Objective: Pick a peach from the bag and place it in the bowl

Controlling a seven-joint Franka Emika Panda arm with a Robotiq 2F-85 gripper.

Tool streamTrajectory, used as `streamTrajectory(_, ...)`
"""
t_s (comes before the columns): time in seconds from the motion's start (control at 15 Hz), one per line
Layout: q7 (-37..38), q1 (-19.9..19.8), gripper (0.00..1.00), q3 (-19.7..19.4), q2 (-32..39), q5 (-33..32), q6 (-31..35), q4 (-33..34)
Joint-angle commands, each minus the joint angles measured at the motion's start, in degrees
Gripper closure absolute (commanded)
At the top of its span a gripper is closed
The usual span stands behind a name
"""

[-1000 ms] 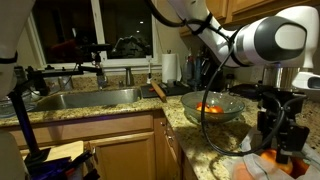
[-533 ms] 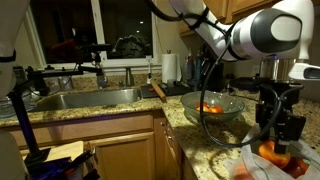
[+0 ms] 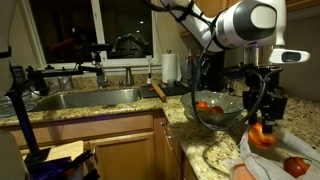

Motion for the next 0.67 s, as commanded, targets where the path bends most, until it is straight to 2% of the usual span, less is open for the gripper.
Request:
streamTrajectory(0.0, 1.3, 0.7, 0.65, 1.0, -5.9, -2.8, 2.6, -5.6)
streamTrajectory(0.6, 0.7, 0.9, 0.65, 2.4, -7.7, -4.1, 3.5, -5.0)
